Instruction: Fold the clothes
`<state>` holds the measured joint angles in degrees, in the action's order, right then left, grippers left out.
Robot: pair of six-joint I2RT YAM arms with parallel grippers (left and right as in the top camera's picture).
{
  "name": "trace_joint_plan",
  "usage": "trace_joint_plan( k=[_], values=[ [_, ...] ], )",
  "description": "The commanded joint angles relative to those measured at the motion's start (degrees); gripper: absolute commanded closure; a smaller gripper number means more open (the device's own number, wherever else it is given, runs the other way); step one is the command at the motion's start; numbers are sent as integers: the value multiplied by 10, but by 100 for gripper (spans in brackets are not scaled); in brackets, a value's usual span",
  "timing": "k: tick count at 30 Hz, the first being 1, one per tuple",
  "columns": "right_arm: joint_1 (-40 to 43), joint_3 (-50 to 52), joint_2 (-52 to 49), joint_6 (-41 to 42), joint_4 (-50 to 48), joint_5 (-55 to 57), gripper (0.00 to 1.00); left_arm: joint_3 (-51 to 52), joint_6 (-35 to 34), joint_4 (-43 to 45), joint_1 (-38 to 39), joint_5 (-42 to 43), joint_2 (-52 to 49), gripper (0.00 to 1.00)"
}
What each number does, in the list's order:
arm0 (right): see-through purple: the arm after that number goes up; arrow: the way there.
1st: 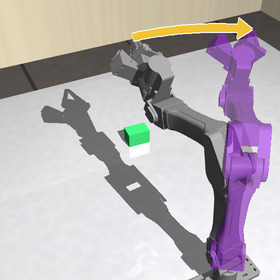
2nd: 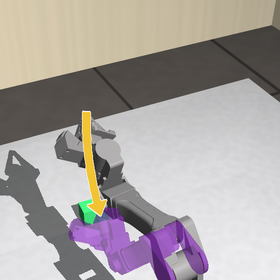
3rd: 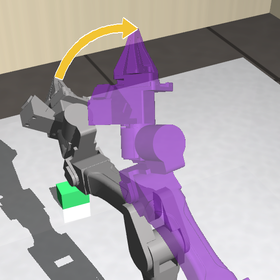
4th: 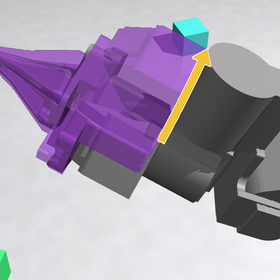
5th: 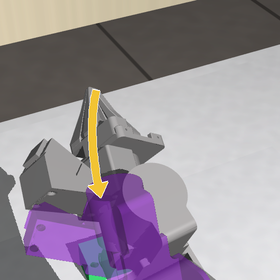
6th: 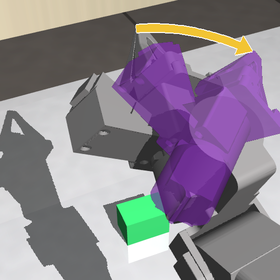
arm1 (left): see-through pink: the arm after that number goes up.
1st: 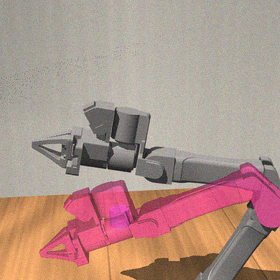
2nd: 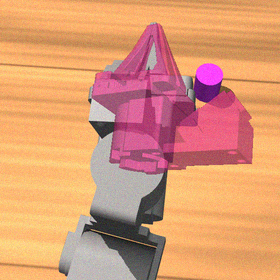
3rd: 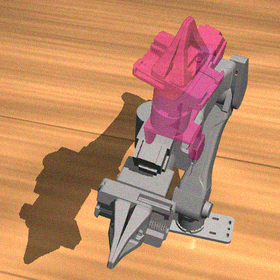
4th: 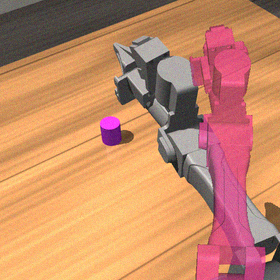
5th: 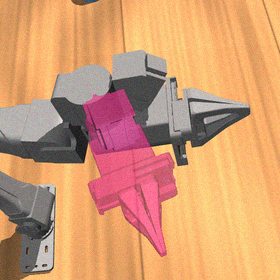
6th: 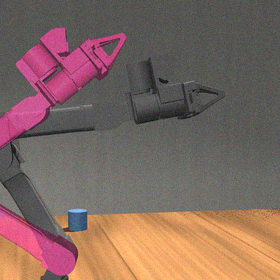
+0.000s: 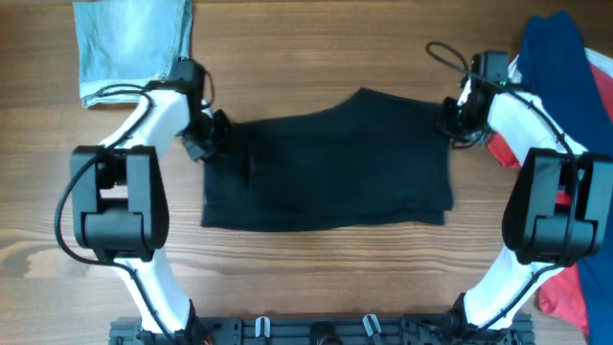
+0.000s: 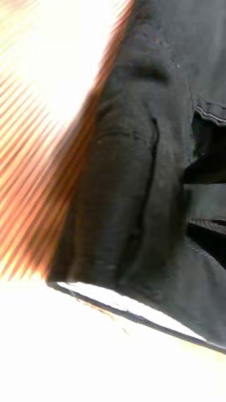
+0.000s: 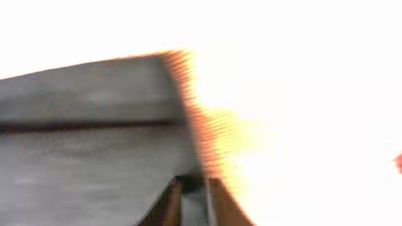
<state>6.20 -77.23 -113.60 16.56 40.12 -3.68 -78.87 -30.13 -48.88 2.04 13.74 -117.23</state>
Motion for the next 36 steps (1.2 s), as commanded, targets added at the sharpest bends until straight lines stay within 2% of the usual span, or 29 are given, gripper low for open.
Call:
trace_joint_plan(
  k=[1,2,3,4,5,7,10,13,14,16,19,21,23,25,30,36],
  values=[
    [9,-79,2,5,52,52,77,-33,17,-43,-31,-102,-8,78],
    [9,-103,7,6,78,52,67,-47,16,-63,-31,-102,8,73],
    [9,-120,13,6,99,51,54,-58,16,-82,-31,-102,21,54],
    [9,-134,19,5,117,46,45,-66,16,-97,-31,-102,33,19],
    [9,-148,26,3,142,30,35,-70,17,-109,-31,-103,49,1],
    [9,-158,40,-4,179,-20,23,-70,19,-122,-31,-107,68,0],
    [9,-158,43,-75,221,-132,19,-70,27,-151,-37,-125,81,0],
    [9,-158,43,-76,250,-144,15,-70,32,-173,-68,-129,81,1],
    [9,-157,43,-76,255,-144,16,-70,74,-176,-87,-128,80,8],
    [9,-157,43,-76,257,-144,15,-64,116,-174,-115,-123,80,9],
    [9,-157,43,-76,253,-144,16,-62,150,-168,-158,-19,79,9],
    [9,-157,43,-89,253,-144,15,-62,157,-170,-185,-8,77,10],
    [9,-157,43,-91,253,-144,15,-61,212,-174,-211,81,76,10],
    [9,-157,43,-90,256,-144,15,-61,238,-176,-232,98,76,9],
    [9,-156,43,-89,257,-145,14,-44,244,-172,-286,98,76,10],
    [9,-156,42,-91,255,-170,14,12,270,-138,-286,152,76,8]
  ],
)
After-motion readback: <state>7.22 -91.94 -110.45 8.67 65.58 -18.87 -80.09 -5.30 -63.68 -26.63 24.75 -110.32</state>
